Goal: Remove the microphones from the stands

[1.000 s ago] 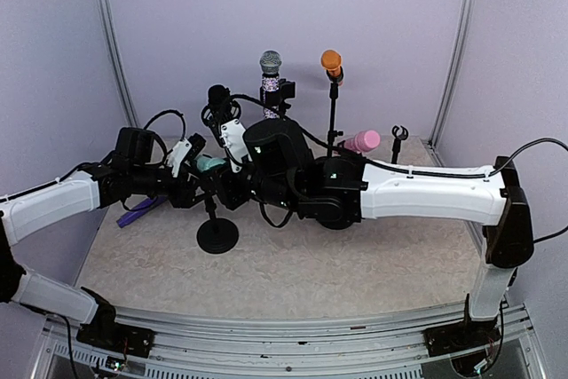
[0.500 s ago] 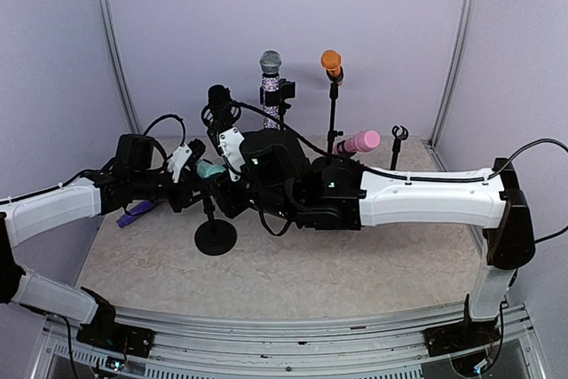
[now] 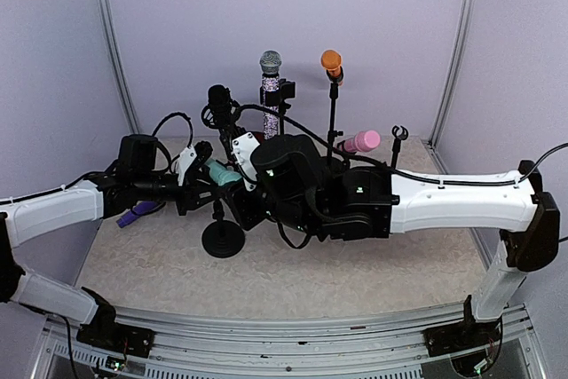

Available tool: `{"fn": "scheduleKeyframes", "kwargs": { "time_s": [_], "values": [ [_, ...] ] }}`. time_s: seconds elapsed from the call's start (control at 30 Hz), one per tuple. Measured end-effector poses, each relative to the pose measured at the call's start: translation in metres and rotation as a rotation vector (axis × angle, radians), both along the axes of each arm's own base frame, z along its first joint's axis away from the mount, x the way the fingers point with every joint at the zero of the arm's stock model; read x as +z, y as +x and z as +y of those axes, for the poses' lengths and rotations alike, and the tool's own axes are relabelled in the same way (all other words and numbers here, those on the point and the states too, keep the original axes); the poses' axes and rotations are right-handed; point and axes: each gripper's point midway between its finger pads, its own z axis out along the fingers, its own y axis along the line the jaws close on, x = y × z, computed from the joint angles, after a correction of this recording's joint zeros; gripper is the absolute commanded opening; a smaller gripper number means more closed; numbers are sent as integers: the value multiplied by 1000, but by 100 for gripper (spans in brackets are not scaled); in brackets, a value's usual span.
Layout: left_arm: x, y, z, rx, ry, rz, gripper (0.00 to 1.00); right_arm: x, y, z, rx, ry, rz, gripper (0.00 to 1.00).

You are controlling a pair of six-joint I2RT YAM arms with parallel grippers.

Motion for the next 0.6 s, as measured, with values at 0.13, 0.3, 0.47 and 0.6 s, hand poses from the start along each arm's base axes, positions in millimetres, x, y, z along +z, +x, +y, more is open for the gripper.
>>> {"fn": "scheduleKeyframes", "kwargs": {
  "time_s": [0.13, 0.3, 0.47, 0.6],
  "values": [
    [-1, -2, -6, -26, -9, -3, 0, -2, -3, -7, -12, -5, 10, 0],
    [-6, 2, -9, -30, -7, 0, 0, -5, -3, -11, -25, -15, 15, 0],
    [-8, 5, -11, -29, -9, -8, 0, -9, -3, -15, -29, -18, 16, 0],
    [-8, 7, -11, -27, -12, -9, 0, -7, -4, -17, -28, -16, 16, 0]
  ]
}}
